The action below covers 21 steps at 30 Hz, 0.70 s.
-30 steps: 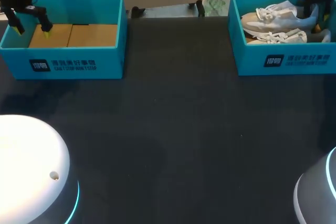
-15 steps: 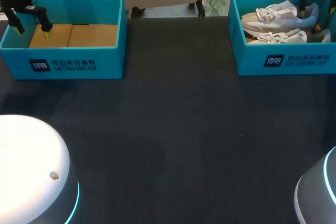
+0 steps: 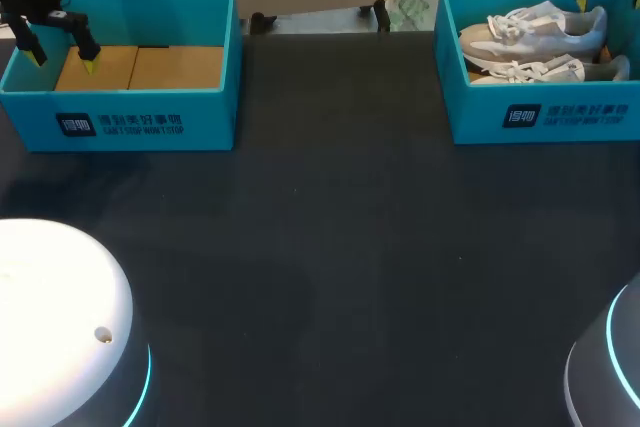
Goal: Take the shoe out of the shoebox, open the shoe tongue, remove and reinsert the insole, then place the shoe into the shoebox
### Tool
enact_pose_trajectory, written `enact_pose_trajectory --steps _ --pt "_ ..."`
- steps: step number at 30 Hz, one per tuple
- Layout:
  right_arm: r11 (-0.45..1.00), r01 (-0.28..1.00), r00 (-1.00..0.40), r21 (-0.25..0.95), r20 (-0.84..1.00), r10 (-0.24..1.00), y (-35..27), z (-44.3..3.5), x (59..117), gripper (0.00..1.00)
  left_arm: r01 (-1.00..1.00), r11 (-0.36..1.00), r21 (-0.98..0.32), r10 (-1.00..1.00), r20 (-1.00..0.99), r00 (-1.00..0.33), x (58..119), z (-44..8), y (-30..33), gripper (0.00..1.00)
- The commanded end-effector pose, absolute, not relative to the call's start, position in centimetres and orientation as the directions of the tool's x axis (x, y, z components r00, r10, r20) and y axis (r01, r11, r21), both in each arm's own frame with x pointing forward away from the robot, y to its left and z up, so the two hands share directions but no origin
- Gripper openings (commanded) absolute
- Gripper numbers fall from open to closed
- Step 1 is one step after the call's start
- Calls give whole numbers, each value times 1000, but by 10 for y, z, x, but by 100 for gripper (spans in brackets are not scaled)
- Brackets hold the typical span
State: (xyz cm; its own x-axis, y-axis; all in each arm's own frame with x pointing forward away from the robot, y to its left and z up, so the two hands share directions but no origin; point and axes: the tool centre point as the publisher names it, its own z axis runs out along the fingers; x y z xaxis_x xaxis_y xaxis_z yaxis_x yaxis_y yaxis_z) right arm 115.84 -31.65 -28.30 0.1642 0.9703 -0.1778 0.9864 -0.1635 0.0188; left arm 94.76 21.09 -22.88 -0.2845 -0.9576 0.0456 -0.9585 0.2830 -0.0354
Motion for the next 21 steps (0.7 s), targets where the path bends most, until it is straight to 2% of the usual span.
enact_pose_trajectory --steps 1,9,21 --pt "-161 987 162 24 -173 971 -309 -252 1135 100 -958 283 -36 -958 44 -285 947 -229 211 100" --pt "-116 993 110 -35 -136 984 -298 -219 1100 100 -958 283 -36 -958 44 -285 947 -229 211 100" --pt "-148 989 147 -3 -80 986 -278 -200 1028 100 -958 283 -36 -958 44 -285 947 -229 211 100"
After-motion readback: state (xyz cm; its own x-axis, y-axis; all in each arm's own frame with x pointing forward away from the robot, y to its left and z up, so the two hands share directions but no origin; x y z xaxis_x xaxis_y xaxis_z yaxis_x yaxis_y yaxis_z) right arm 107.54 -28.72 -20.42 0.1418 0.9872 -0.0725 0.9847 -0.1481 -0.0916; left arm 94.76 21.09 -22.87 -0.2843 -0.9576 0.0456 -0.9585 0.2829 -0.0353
